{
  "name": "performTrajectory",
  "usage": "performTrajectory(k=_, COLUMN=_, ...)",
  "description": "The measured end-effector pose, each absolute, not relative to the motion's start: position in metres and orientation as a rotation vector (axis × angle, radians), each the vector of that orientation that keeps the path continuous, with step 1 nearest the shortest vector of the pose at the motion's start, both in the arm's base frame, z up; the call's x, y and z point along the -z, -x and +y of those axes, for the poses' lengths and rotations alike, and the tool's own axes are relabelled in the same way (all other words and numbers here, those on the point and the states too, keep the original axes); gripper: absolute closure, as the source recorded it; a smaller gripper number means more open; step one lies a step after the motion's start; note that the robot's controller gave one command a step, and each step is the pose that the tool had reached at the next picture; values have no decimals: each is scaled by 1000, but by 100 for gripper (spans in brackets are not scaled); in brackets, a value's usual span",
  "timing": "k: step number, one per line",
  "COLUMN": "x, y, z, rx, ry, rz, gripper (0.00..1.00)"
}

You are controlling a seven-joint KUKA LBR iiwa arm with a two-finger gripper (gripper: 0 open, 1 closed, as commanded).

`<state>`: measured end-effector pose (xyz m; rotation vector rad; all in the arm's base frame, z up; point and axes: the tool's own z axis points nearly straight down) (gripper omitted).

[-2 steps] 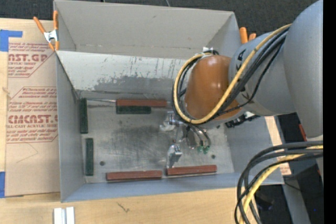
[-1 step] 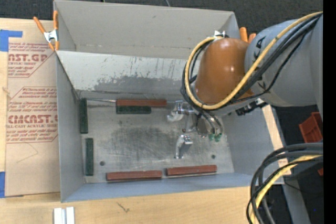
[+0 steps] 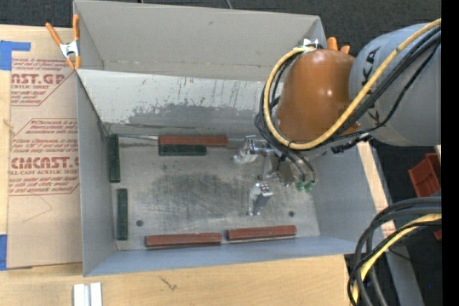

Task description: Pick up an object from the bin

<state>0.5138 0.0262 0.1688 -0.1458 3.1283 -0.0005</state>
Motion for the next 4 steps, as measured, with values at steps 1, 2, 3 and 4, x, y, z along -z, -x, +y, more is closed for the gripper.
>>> performTrajectory(k=1, x=-129, y=-492, z=-7, rx=-1, ry=431, rz=3110, gripper=0)
performTrajectory(k=2, x=-125, y=-481, z=-4, rx=-2, ry=370, rz=3121, gripper=100)
performTrajectory(k=3, x=-127, y=-479, z=2, rx=-2, ry=345, rz=3124, gripper=0)
performTrajectory(k=4, x=-127, y=-479, z=2, rx=-2, ry=345, rz=3124, gripper=0)
